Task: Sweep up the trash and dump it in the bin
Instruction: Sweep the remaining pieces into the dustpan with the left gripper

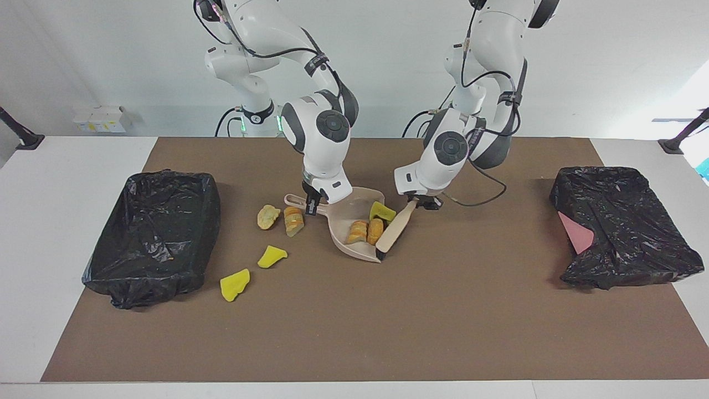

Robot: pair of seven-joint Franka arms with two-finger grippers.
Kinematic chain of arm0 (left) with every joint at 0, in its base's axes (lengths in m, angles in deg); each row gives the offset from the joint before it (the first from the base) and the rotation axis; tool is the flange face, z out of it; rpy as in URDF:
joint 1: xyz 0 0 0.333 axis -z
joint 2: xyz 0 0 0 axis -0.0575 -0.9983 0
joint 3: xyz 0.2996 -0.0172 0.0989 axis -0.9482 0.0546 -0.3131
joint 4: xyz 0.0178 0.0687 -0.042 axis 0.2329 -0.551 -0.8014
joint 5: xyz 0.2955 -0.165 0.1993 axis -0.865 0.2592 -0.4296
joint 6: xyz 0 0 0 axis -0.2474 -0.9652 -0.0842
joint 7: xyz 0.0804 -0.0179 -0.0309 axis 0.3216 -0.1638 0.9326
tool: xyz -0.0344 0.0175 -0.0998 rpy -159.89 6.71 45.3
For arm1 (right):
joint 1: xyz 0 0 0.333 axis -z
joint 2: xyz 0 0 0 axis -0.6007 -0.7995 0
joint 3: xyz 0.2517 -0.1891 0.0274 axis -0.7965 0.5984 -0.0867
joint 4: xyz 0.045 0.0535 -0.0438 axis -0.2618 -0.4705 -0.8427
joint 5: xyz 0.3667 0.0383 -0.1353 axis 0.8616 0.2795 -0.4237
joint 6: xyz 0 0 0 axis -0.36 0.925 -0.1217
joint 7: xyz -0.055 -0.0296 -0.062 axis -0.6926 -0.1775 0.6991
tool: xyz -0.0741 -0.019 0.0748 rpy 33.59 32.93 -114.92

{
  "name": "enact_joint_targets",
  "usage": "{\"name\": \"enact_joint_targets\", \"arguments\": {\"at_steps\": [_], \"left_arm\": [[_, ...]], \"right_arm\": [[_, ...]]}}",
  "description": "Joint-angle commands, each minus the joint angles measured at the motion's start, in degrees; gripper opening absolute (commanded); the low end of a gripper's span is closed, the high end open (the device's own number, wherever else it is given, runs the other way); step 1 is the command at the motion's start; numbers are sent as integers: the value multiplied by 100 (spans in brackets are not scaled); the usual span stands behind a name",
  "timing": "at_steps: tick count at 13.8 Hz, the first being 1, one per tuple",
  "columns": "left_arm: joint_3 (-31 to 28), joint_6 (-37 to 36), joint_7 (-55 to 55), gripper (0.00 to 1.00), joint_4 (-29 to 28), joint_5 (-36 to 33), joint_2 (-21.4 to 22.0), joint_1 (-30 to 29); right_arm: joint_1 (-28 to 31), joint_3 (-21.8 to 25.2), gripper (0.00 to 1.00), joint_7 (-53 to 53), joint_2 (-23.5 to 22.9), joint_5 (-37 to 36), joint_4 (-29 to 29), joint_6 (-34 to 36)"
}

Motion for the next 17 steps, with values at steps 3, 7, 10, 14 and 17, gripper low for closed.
{"name": "enact_joint_targets", "arguments": {"at_steps": [3, 7, 10, 14, 17], "left_arm": [[-67, 474, 1870, 0, -432, 481, 418, 600], [-85, 492, 2848, 0, -388, 516, 541, 320], [-111, 536, 3612, 0, -397, 516, 550, 266], [-102, 502, 4412, 0, -432, 516, 663, 169], [-111, 544, 4660, 0, -842, 507, 1040, 187]], "right_arm": [[88, -46, 0, -79, 106, -95, -109, -71], [88, -46, 0, -79, 98, -95, -92, -80], [114, -46, 0, -88, 106, -95, -65, -80], [149, -46, 0, -123, 124, -95, -21, -89], [246, -46, 0, -167, 176, -95, -4, -98]]}}
